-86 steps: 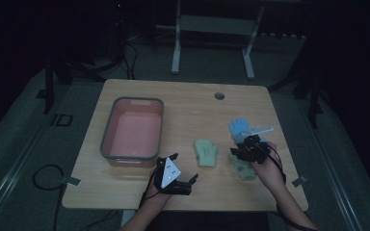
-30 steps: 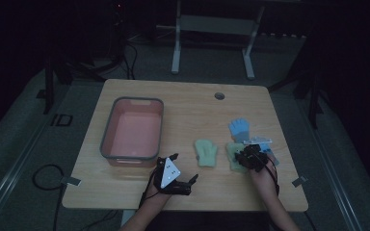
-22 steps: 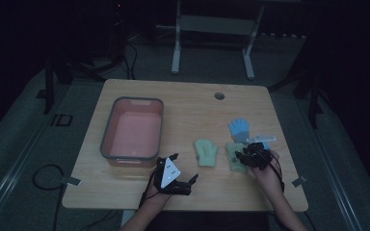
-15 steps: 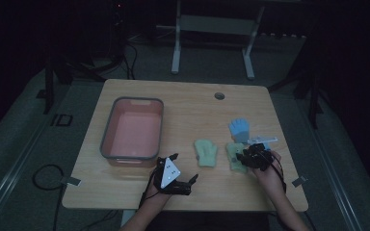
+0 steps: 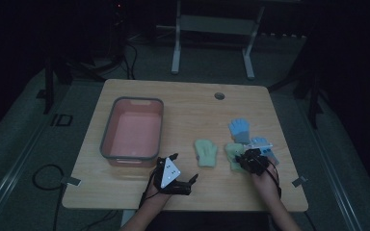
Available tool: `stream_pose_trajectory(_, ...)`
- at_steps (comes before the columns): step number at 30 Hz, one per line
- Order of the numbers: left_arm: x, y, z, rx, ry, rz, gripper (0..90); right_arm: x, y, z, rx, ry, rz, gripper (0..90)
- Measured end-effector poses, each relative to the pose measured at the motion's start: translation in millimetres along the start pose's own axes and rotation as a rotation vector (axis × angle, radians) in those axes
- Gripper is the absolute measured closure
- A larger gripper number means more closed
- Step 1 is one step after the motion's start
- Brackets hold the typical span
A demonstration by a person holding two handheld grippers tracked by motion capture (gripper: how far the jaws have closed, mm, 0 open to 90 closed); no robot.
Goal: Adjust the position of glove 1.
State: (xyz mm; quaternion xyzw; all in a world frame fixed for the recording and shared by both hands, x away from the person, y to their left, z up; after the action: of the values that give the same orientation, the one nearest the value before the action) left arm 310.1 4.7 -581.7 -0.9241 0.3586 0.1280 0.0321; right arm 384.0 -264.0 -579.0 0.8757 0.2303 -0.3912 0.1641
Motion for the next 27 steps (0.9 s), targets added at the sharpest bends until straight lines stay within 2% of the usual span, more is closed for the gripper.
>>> stream_pose_trajectory(1, -0.1, -0.1, 0.0, -0.002, 0.001, 0.0, 2.2, -2.8, -0.7, -2.2, 0.019, 0.001, 0.002, 82.5)
stream_pose_trajectory(7, -0.3, -0.4, 0.0, -0.006, 0.004, 0.001, 2.2, -27.6, -8.1, -30.6, 0.009, 0.056, 0.038, 82.9)
stream_pose_trajectory(11, -0.4, -0.4, 0.0, -0.01, 0.006, 0.0, 2.2, -36.2, -14.6, -51.3, 0.0, 0.078, 0.035, 82.8)
stream_pose_trajectory(19, -0.8, -0.7, -0.1, -0.013, 0.01, -0.001, 2.2, -37.6, -44.3, -81.5, -0.008, 0.098, 0.012, 82.8)
stream_pose_trajectory(27, -0.9, -0.8, -0.1, -0.016, 0.013, 0.004, 2.2, -23.2, -76.3, -90.8, -0.025, 0.082, -0.044, 82.7)
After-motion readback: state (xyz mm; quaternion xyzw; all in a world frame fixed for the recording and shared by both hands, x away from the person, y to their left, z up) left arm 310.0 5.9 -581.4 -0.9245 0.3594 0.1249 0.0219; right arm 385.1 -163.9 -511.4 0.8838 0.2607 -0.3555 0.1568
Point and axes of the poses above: each handheld gripper's, and its own axes: x roughly forward along the jaws, z roughly out of its underside, y roughly to its right, the point moved 5 cm from there along x, roughly forward along the jaws, and after that the axes turned 6 degrees about -x, right-handed, at the moved point
